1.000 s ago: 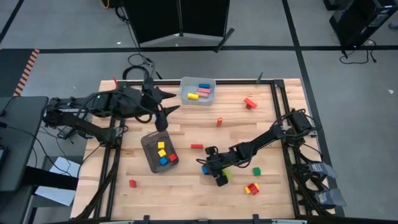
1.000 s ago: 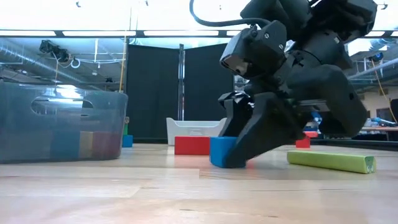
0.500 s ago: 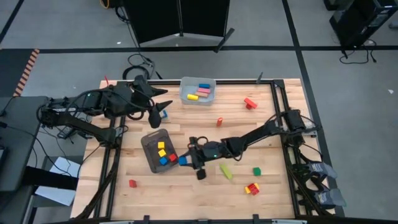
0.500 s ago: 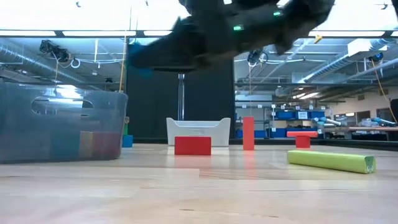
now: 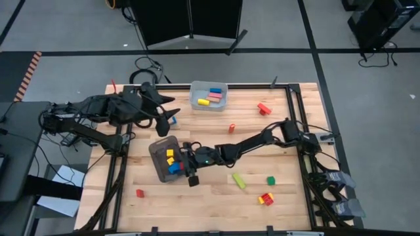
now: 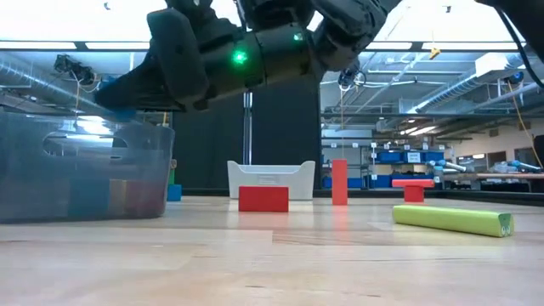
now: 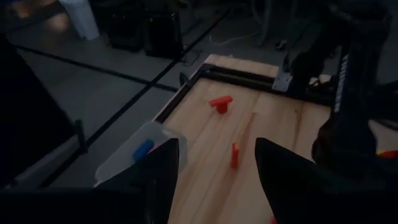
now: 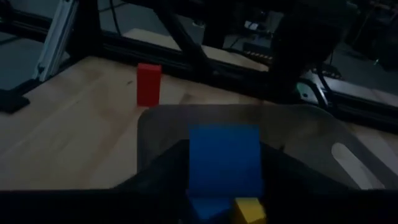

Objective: Sort blocks by size
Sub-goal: Put the blue square block into the black bin, then put the red rectangular block into the gray bin

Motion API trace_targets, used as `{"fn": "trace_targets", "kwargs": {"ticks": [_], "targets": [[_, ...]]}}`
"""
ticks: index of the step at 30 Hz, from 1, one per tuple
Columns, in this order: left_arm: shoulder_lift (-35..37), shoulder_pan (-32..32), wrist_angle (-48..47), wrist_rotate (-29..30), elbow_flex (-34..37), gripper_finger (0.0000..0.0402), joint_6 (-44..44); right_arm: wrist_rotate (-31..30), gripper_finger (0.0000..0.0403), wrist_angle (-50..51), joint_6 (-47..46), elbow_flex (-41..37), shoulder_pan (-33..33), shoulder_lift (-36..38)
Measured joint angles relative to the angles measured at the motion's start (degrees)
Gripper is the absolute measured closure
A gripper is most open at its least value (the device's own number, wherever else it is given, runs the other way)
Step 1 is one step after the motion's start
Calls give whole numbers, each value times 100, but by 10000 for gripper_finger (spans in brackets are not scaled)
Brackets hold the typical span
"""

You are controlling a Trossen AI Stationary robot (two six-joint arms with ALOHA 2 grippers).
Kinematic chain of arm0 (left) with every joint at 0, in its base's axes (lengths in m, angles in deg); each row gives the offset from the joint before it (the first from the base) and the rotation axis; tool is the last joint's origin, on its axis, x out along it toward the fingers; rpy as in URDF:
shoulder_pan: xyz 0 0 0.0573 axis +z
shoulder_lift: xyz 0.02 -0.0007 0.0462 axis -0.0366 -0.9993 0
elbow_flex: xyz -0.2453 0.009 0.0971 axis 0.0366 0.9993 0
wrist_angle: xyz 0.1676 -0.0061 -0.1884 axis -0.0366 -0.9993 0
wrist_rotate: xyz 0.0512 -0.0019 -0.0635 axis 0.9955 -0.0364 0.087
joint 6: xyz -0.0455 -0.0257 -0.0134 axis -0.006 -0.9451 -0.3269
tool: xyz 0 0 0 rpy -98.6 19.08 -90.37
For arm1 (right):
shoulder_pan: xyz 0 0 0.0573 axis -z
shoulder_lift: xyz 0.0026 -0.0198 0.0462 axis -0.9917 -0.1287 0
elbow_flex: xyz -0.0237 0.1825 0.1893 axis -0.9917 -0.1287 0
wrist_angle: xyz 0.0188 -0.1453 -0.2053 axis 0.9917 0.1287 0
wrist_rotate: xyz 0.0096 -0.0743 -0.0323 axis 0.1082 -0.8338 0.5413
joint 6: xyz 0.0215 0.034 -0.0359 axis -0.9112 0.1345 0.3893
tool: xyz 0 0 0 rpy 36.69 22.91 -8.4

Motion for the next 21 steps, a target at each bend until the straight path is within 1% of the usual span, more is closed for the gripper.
{"fn": "trace_targets", "kwargs": {"ticks": [2, 4, 6, 8, 11, 14, 17, 21], "targets": [[0, -29, -207, 76, 0, 183, -139, 20, 152, 75, -57, -26, 80, 33], [0, -81, -442, 108, 0, 183, -299, 15, 105, 103, -104, -160, 167, 162], [-1, -171, -704, 129, 0, 183, -544, 14, 73, -48, -108, -375, 257, 391], [0, -310, -997, 153, 0, 183, -865, 2, 57, -267, -111, -707, 337, 695], [-25, -596, -1665, 168, 0, 183, -1480, 0, 56, -747, -86, -1490, 446, 1222], [-173, -1017, -2540, 90, 0, 183, -2161, -159, 72, -1284, 17, -2407, 528, 1877], [-473, -1536, -3239, -387, 0, 183, -2739, -511, 91, -1691, 140, -3284, 600, 2619], [-1022, -2212, -3551, -1203, 0, 184, -3191, -899, 113, -1780, 173, -4228, 708, 3522]]}}
